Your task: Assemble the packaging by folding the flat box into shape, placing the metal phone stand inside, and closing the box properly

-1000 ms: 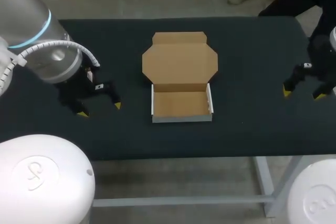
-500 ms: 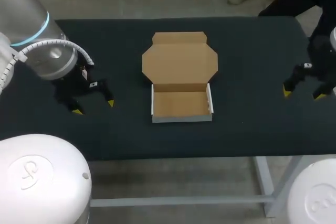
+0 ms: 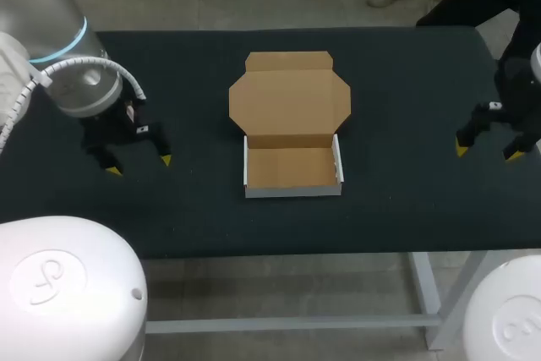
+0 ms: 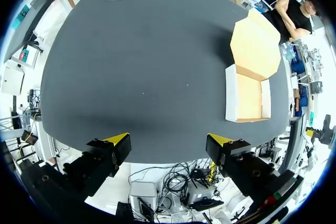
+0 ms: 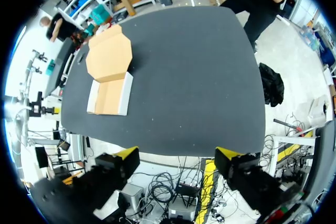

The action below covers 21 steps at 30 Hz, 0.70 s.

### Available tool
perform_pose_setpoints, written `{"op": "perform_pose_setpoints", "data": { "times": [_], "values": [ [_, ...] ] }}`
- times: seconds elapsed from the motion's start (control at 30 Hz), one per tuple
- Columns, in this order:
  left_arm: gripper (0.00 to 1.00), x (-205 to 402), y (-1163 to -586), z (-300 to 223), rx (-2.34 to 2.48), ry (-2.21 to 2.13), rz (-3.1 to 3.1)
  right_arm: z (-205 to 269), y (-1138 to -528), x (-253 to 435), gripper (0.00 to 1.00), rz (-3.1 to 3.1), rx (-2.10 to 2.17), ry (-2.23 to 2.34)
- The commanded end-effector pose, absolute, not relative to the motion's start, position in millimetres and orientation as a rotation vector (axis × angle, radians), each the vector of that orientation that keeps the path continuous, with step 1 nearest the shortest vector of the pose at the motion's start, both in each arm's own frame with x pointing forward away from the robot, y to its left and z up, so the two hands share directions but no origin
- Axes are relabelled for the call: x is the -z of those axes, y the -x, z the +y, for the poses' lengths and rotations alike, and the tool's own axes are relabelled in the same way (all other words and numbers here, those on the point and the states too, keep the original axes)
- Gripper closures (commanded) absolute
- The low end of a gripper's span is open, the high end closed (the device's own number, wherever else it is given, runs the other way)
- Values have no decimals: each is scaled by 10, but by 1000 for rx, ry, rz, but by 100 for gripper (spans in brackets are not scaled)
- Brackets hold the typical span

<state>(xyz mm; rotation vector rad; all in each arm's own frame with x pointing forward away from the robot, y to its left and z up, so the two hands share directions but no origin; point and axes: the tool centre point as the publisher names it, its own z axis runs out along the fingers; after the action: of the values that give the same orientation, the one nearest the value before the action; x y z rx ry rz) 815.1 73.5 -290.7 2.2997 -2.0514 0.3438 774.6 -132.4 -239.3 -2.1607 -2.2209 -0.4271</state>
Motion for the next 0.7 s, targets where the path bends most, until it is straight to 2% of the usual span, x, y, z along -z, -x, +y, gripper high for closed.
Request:
{"op": "perform_pose_setpoints", "data": {
  "times": [0.03, 0.4, 0.7],
  "values": [
    [0, 3047, -8358, 841, -290, -2270, -2042, -1324, -7744, 2373, 0, -2220, 420, 2160],
    [0, 3256, -8724, 1182, -242, -2266, -2024, -1324, -7744, 2373, 0, -2220, 420, 2160],
    [0, 3256, -8724, 1182, -242, -2266, -2024, -1324, -7744, 2373, 0, -2220, 420, 2160]
  ]
}}
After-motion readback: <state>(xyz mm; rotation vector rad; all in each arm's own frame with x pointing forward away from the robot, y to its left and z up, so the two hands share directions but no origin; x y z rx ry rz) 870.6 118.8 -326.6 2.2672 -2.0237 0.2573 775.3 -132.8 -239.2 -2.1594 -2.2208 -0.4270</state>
